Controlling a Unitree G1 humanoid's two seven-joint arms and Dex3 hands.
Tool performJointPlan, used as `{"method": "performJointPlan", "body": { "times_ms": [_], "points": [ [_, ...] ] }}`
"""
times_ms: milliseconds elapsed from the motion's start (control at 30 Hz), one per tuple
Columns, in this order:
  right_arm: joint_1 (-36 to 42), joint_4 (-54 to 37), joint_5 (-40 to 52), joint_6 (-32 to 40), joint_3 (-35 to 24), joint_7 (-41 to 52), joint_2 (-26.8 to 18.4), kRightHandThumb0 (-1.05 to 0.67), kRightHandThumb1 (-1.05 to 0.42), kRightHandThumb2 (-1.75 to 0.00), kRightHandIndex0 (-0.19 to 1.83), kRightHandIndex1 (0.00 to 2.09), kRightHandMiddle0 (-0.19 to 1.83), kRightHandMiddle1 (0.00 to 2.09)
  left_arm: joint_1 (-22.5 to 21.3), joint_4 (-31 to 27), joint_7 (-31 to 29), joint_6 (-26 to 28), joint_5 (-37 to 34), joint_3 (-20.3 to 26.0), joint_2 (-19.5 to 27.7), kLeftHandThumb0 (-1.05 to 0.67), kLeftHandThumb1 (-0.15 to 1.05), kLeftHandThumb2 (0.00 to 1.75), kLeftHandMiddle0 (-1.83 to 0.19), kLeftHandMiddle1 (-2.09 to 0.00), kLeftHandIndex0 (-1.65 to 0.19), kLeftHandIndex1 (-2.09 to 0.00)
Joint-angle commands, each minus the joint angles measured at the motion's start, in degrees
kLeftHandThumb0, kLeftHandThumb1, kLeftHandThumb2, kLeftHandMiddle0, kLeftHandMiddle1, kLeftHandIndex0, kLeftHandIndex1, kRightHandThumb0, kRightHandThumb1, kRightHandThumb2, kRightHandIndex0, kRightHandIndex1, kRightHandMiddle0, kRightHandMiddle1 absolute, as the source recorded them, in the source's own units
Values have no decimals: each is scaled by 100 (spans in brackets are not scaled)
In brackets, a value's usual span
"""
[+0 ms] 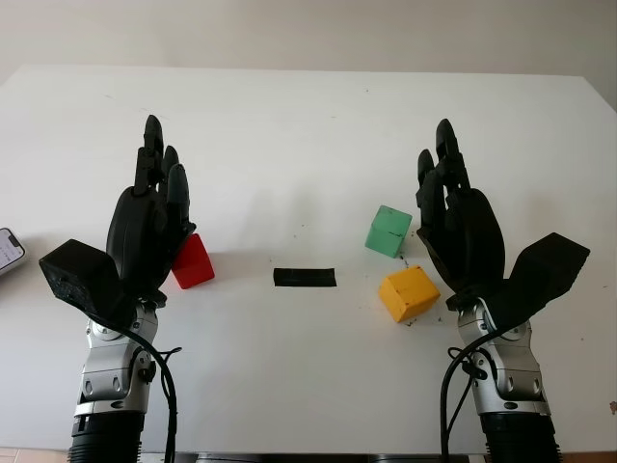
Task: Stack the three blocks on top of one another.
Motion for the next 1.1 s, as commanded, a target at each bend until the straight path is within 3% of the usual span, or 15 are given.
{"method": "performJointPlan", "body": {
  "times_ms": [0,300,500,667,767,900,1067],
  "points": [
    [9,-26,-20,-45,-22,-7,-2,-78,-105,-61,-19,0,-19,0,-91,37,-17,-77,11,15,44,-78,105,65,19,0,19,0],
    [-52,24,-33,-56,-29,41,-40,-79,-105,-60,-19,0,-19,0,-113,54,-82,-82,-25,25,86,-77,105,65,19,0,19,0],
    [-228,27,-47,-40,-97,59,-120,-78,-105,-60,-19,0,-19,0,-29,-300,37,-76,58,148,221,-77,105,57,18,-2,19,0],
    [-428,-23,-34,65,-169,85,-235,-78,-105,-60,-19,0,-19,0,213,-1106,914,28,1575,143,599,-74,105,40,-6,-10,4,-8],
    [-488,-11,1,62,-212,122,-292,-77,-105,-61,-19,0,-19,0,488,-1788,1012,517,2680,93,1057,-74,105,28,-19,-7,-17,-13],
    [-514,17,1,39,-228,121,-298,-76,-105,-61,-19,0,-19,0,789,-2679,539,1480,3655,-5,1552,-79,105,22,-15,-4,-25,-11],
    [-495,-2,-16,18,-215,135,-280,-75,-105,-62,-19,0,-19,0,903,-3277,-373,2394,4704,-318,2142,-81,105,12,-9,-4,-29,-9]
  ]
}}
